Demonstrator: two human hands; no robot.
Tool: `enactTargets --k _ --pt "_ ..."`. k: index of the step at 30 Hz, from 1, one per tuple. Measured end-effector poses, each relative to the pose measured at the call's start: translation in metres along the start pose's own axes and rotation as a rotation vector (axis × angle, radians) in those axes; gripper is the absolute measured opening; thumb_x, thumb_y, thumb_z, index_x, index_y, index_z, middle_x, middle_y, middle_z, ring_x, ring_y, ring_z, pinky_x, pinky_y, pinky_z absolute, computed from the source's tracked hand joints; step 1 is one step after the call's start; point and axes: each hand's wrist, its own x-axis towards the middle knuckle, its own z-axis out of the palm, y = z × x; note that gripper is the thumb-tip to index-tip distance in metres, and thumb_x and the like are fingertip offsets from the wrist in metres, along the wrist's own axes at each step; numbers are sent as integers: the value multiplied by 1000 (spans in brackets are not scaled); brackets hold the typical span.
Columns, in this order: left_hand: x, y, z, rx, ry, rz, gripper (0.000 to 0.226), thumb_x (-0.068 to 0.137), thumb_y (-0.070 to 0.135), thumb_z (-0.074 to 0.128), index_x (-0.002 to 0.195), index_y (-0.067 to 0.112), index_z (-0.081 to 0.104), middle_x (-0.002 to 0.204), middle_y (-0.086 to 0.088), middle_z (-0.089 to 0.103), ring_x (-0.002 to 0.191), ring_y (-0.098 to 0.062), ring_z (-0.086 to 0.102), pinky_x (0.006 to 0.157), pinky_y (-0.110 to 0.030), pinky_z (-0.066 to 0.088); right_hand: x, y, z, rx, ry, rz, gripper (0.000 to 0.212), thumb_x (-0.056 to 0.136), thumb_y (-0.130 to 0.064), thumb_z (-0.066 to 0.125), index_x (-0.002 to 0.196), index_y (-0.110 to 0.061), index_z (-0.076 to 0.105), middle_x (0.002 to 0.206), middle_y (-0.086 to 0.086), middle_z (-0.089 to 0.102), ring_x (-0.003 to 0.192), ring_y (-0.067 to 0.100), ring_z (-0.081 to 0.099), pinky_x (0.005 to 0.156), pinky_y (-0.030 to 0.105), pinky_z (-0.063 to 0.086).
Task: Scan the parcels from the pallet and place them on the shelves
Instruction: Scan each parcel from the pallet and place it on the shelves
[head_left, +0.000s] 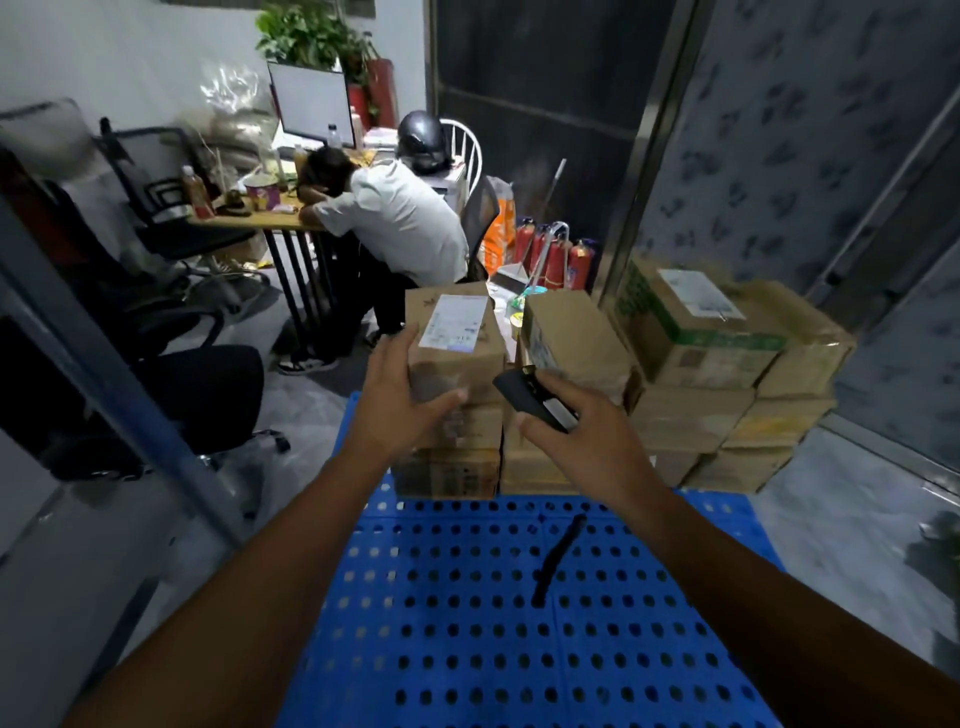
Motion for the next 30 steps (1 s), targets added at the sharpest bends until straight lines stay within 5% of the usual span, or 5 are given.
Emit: enactTargets --k 7,14,17,23,30 --pt "31 -28 43 -20 51 -95 94 73 40 91 152 27 41 155 0 42 140 -19 43 113 -45 43 34 20 -6 25 -59 11 70 85 -57 70 148 -36 47 141 -7 54 122 8 52 91 23 43" --pt "-5 -34 40 -88 209 -23 81 79 29 88 148 32 47 153 3 44 139 -5 44 114 -30 42 32 39 -4 160 -96 29 61 87 -50 72 143 -40 51 103 -58 44 97 -37 40 84 5 33" --pt "-62 -29 27 -93 240 28 79 81 32 84 150 34 45 149 7 45 137 3 42 108 -11 38 17 46 0 213 -138 50 59 86 -54 71 141 -44 52 119 -49 50 111 -27 45 92 11 38" --pt "-206 -44 24 -51 213 -66 77 79 45 78 148 43 43 143 -7 48 132 -6 48 104 -8 37 -34 68 37 128 -282 94 63 87 -48 72 146 -36 51 141 -18 53 124 0 50 101 31 47" --pt "-289 -102 48 -13 36 -279 75 79 47 79 146 33 48 150 -12 42 136 -28 45 106 -43 49 -103 104 90 -56 -498 251 64 90 -45 70 149 -36 46 132 4 60 70 5 64 53 14 47"
